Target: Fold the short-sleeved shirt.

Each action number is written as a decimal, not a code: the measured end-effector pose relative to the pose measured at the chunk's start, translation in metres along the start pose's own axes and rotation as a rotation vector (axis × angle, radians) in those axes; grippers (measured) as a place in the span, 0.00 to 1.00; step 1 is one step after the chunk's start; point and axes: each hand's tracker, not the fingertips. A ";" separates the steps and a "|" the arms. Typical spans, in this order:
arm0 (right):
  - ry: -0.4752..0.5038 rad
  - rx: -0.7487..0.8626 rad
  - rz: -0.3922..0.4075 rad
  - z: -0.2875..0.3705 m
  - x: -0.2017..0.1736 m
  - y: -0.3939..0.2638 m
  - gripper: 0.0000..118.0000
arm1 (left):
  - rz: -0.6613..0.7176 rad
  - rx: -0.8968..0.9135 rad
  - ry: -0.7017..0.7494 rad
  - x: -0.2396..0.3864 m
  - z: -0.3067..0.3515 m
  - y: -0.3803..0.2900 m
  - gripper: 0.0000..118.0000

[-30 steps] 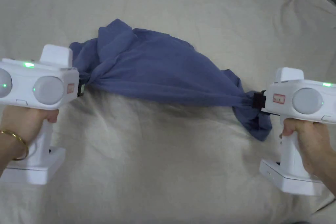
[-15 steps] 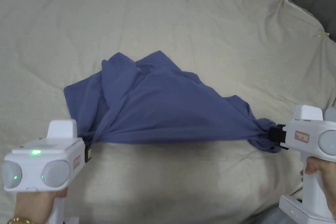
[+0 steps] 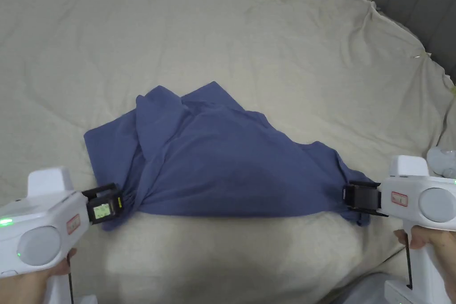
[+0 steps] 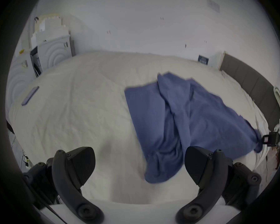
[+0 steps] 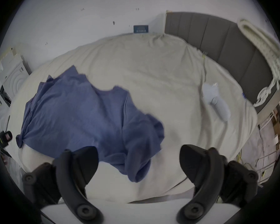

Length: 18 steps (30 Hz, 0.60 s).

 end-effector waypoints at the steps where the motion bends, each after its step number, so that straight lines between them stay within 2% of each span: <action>1: -0.003 0.035 0.001 0.008 0.002 0.006 0.88 | 0.027 0.033 0.024 -0.003 0.003 0.009 0.97; 4: -0.045 0.157 -0.027 0.037 0.002 0.024 0.88 | 0.079 0.170 0.030 -0.006 0.018 0.037 0.97; 7: -0.049 0.316 -0.043 0.062 -0.002 0.039 0.88 | 0.062 0.343 0.050 0.005 0.037 0.057 1.00; 13: 0.024 0.599 0.014 0.096 -0.040 0.037 0.88 | -0.013 0.452 0.029 0.038 0.051 0.066 1.00; 15: 0.076 0.647 0.037 0.105 -0.056 0.033 0.88 | -0.016 0.507 0.002 0.047 0.055 0.057 1.00; 18: 0.151 0.641 0.027 0.105 -0.080 0.022 0.88 | -0.026 0.505 -0.019 0.056 0.057 0.044 1.00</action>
